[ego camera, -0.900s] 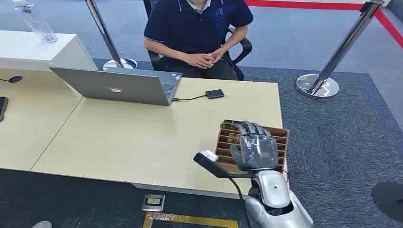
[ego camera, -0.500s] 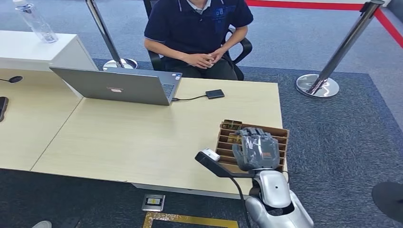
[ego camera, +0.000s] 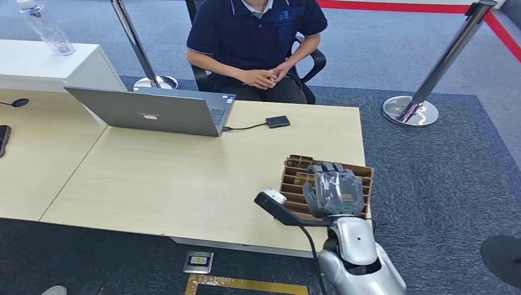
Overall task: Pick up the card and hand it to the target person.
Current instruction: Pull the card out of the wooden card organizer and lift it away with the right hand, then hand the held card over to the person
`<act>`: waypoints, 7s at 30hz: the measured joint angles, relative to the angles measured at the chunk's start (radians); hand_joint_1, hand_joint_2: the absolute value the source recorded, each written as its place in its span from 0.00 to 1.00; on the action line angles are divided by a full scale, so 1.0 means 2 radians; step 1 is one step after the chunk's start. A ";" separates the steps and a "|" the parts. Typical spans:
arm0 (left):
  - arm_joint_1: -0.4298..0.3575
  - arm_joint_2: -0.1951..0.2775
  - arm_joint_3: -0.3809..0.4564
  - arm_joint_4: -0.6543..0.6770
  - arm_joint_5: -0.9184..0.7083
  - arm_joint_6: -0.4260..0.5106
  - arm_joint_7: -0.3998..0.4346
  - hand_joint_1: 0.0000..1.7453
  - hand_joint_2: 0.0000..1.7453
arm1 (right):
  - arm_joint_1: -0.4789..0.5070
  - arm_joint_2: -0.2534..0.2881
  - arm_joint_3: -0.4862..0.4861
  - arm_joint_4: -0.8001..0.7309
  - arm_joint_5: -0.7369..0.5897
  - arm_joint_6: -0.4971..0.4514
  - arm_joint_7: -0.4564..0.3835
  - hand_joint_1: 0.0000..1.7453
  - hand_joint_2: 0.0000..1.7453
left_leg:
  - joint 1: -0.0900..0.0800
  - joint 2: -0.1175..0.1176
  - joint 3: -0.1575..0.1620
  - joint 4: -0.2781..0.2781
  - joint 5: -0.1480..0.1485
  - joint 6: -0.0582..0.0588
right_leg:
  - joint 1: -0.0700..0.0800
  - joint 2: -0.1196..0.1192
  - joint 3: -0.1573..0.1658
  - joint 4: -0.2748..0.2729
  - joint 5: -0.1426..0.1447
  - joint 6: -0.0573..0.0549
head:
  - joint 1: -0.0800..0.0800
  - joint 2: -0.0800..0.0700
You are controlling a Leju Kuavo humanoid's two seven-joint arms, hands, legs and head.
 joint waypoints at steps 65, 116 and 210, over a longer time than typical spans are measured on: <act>0.000 0.000 0.000 0.000 0.001 0.007 0.002 0.00 0.00 | -0.078 0.026 -0.034 0.165 -0.015 -0.029 0.004 0.46 1.00 | 0.000 0.000 0.000 0.000 0.000 0.000 | 0.000 0.000 0.000 0.000 0.001 0.000 | 0.000 0.000; 0.000 0.000 0.000 0.000 0.000 0.002 0.000 0.00 0.00 | -0.074 0.031 -0.049 0.169 -0.016 -0.027 -0.015 1.00 1.00 | 0.000 0.000 0.001 0.000 0.002 0.000 | 0.000 0.000 0.001 0.000 0.002 0.000 | 0.000 0.000; -0.006 -0.006 -0.007 0.005 -0.027 0.007 0.002 0.00 1.00 | -0.210 0.021 -0.051 0.212 -0.079 -0.055 -0.046 1.00 1.00 | 0.000 0.000 -0.002 0.001 0.005 0.000 | 0.000 0.000 -0.002 0.000 0.005 -0.001 | 0.000 0.000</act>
